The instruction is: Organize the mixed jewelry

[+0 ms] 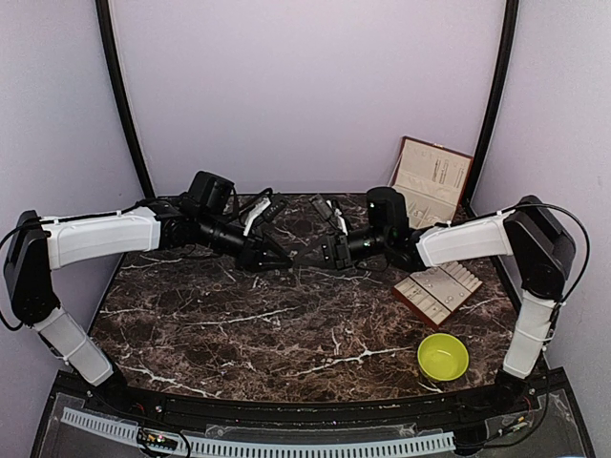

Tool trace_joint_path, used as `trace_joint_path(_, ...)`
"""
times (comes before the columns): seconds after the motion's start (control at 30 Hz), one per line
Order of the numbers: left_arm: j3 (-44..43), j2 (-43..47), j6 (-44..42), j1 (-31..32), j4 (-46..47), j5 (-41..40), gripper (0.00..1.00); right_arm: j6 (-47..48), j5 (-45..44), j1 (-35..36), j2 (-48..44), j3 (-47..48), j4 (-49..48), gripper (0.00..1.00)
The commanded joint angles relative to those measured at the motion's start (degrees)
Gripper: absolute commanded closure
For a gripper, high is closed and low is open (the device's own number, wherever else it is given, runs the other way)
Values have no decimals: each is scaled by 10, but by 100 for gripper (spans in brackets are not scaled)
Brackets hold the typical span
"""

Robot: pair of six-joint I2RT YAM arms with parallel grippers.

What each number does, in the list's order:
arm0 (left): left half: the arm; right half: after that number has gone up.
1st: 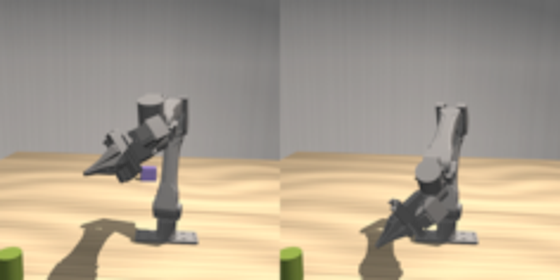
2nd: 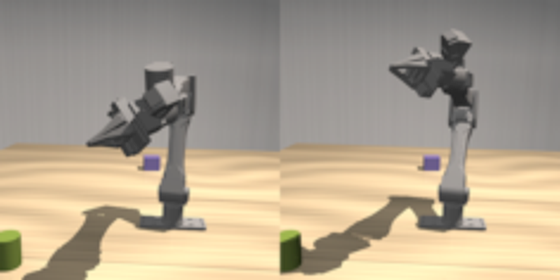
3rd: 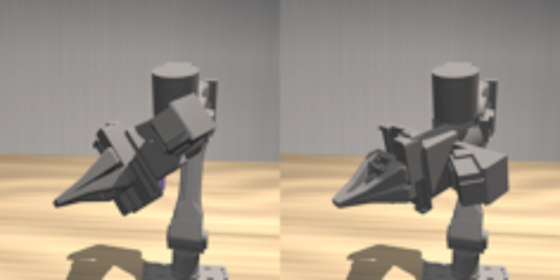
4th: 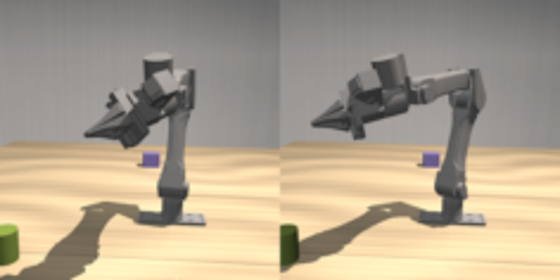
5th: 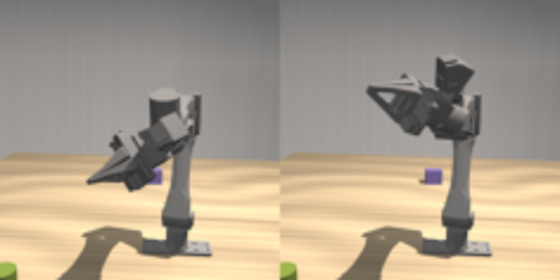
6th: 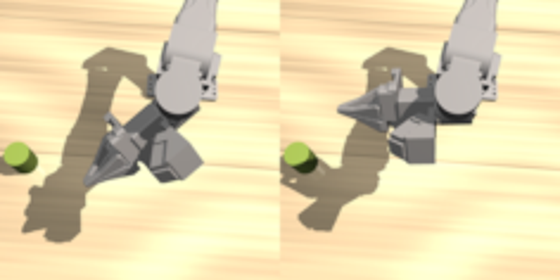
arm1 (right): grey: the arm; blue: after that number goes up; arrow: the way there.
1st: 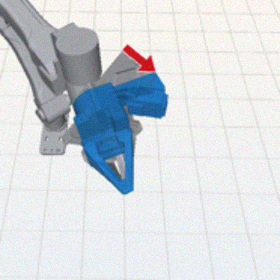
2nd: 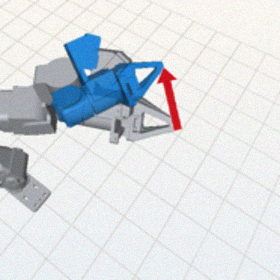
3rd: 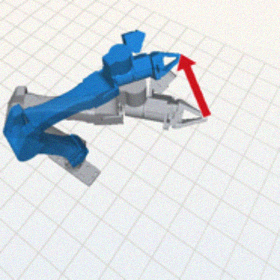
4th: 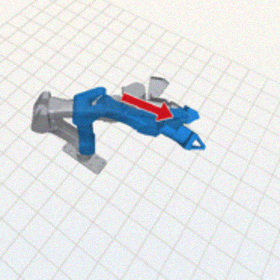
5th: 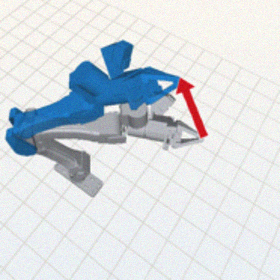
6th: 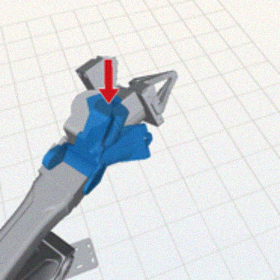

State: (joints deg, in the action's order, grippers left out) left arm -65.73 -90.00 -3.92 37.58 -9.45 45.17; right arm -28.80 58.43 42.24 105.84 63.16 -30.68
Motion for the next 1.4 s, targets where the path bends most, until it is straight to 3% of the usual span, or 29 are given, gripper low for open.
trace_joint_path(0.0, 3, 13, -4, 4, 3, -17, 61, 7, -46, 3, -24, -14, -27, 98)
trace_joint_path(0.27, 23, 67, -11, 1, 17, -119, 48, 6, -112, -28, -70, -61, -44, 98)
trace_joint_path(0.73, 34, 122, 9, -61, -6, -193, 52, 47, -138, -213, -126, -123, -28, 96)
trace_joint_path(1.13, 53, 152, 7, -71, -9, -223, 53, 64, -127, -378, -75, -78, -26, 96)
trace_joint_path(1.37, 54, 152, 5, -72, -11, -229, 54, 53, -124, -437, -10, -27, -36, 95)
